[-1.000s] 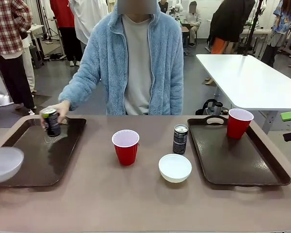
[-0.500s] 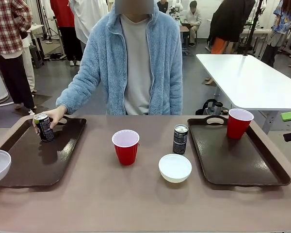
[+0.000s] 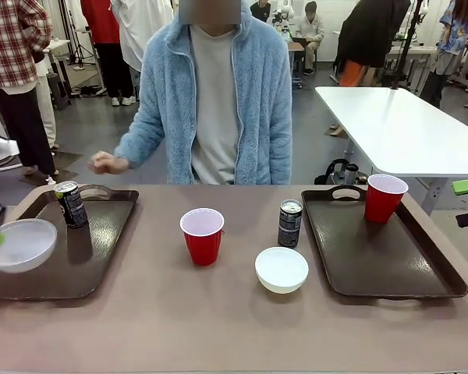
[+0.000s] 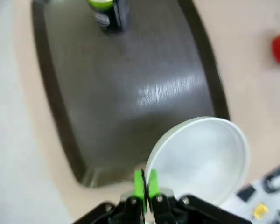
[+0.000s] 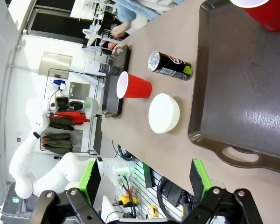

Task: Prepare tableware on both trays.
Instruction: Pick up a Picnic Bowl from the table and place it on a Handle tray.

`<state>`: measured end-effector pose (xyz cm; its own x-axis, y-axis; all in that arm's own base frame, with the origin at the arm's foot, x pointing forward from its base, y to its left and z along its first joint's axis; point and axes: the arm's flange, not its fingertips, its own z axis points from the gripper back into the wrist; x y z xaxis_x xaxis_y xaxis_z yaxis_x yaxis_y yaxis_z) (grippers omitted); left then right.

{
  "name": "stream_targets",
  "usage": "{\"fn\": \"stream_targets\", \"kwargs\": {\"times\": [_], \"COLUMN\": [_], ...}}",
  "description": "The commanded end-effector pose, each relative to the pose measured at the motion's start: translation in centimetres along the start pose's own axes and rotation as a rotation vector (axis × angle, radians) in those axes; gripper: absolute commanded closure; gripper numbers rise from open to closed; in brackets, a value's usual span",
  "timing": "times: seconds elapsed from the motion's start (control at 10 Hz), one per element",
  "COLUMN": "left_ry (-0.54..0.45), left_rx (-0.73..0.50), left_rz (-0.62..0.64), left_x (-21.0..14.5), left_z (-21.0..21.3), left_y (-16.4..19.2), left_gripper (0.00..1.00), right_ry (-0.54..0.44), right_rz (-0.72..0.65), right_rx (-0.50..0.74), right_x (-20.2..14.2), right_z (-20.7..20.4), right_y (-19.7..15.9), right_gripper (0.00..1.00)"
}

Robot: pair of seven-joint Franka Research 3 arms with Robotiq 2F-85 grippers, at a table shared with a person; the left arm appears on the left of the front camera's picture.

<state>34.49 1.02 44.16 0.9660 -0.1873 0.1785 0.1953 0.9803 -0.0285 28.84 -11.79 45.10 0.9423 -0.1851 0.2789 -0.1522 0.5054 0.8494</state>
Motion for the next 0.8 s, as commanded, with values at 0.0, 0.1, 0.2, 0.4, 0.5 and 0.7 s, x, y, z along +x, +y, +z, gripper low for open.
{"fn": "stream_targets", "kwargs": {"times": [0.0,0.1,0.2,0.4,0.5,0.7], "left_ry": [-0.028,-0.031,-0.011,0.029,0.046,0.066], "left_rx": [0.011,0.024,0.024,-0.018,-0.025,-0.031], "left_rz": [0.057,0.076,0.108,0.13,0.133,0.142], "left_x": [3.8,4.9,6.7,6.9,7.4,7.5], "left_z": [-2.8,-4.2,-6.0,-7.6,-8.4,-9.4], "left_y": [-0.4,-0.4,0.0,0.2,0.3,0.4], "left_gripper": [1.0,1.0,1.0,1.0,1.0,1.0], "right_ry": [-0.012,-0.012,-0.012,-0.012,-0.012,-0.012], "right_rz": [0.016,0.016,0.016,0.016,0.016,0.016], "right_rx": [0.027,0.027,0.027,0.027,0.027,0.027], "right_x": [0.3,0.3,0.3,0.3,0.3,0.3], "right_z": [-0.1,-0.1,-0.1,-0.1,-0.1,-0.1], "right_y": [0.0,0.0,0.0,0.0,0.0,0.0], "right_gripper": [0.0,0.0,0.0,0.0,0.0,0.0]}}
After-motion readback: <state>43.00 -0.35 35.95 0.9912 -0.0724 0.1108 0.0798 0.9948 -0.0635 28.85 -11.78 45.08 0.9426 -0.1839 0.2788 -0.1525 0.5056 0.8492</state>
